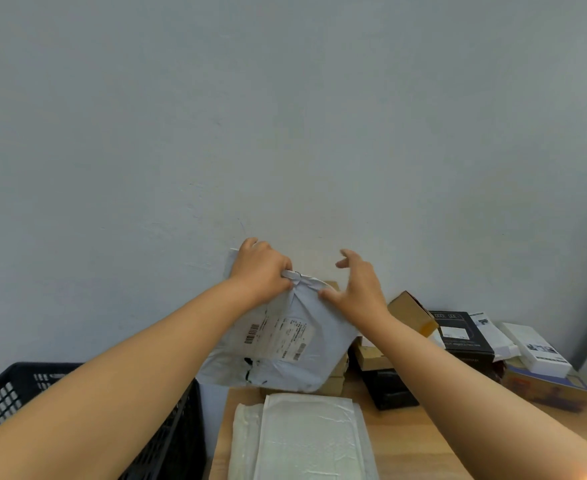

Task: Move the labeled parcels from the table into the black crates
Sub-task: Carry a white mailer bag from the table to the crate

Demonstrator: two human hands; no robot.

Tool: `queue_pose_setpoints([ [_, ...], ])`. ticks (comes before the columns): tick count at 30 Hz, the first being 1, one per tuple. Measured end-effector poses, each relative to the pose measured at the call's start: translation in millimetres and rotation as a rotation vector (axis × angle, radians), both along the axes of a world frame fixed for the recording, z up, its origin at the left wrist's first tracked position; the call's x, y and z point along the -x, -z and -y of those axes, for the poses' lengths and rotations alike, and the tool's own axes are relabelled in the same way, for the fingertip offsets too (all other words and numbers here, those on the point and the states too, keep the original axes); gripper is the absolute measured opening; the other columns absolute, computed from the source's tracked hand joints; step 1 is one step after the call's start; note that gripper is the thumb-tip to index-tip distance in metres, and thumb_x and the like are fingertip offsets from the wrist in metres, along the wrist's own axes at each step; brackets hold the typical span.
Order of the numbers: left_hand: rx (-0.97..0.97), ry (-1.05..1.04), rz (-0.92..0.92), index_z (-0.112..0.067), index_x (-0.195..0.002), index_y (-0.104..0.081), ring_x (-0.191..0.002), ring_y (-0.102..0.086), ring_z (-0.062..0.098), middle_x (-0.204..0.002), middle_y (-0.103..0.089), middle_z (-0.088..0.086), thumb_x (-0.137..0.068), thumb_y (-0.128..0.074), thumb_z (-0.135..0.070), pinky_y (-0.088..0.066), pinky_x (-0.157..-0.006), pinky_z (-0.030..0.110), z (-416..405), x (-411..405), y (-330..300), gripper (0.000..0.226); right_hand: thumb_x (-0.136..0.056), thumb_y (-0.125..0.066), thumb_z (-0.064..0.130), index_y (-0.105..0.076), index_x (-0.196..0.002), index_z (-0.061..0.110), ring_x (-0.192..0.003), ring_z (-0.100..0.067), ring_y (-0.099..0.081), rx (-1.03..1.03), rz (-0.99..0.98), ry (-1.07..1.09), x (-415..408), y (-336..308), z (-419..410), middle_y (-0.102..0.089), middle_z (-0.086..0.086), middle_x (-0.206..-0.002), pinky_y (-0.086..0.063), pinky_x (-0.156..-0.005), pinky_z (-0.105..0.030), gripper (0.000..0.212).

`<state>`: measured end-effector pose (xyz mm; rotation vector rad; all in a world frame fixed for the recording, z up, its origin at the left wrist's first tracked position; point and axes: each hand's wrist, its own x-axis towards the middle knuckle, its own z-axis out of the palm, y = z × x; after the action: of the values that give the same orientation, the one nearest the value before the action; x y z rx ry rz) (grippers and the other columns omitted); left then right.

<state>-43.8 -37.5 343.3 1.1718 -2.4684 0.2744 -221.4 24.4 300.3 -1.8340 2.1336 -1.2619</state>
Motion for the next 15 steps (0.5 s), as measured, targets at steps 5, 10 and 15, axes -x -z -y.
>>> queue_pose_setpoints([
  [5,0.082,-0.046,-0.221,-0.026,-0.095,-0.071,-0.102,-0.051,0.02,-0.082,-0.061,-0.002,-0.088,-0.058,-0.039,-0.024,-0.101,0.032,2.0,-4.4,-16.0,0.019,-0.072,-0.08,0.037,0.002,-0.15,0.013,-0.145,-0.029,-0.005,-0.074,0.341,0.311,21.1,24.8,-5.6,-0.008,-0.009,-0.157,-0.013,-0.117,-0.046,0.116],
  [10,0.009,-0.059,-0.58,-0.016,-0.079,-0.07,-0.079,-0.058,0.022,-0.068,-0.064,0.003,-0.084,-0.064,-0.033,-0.037,-0.082,0.03,1.5,-15.7,-39.9,0.02,-0.081,-0.072,0.037,0.008,-0.149,0.005,-0.142,-0.036,-0.019,-0.276,0.845,0.278,13.7,45.4,1.6,-0.013,-0.017,-0.156,-0.022,-0.113,-0.047,0.109],
  [15,-0.104,-0.124,-0.773,-0.015,-0.074,-0.065,-0.072,-0.057,0.02,-0.067,-0.062,-0.001,-0.084,-0.066,-0.032,-0.039,-0.076,0.033,0.6,-43.8,-43.2,0.019,-0.088,-0.064,0.036,-0.04,-0.135,0.002,-0.107,-0.028,-0.06,-0.439,1.232,-0.045,-26.2,69.6,8.1,-0.058,-0.012,-0.125,-0.052,-0.087,-0.042,0.062],
])
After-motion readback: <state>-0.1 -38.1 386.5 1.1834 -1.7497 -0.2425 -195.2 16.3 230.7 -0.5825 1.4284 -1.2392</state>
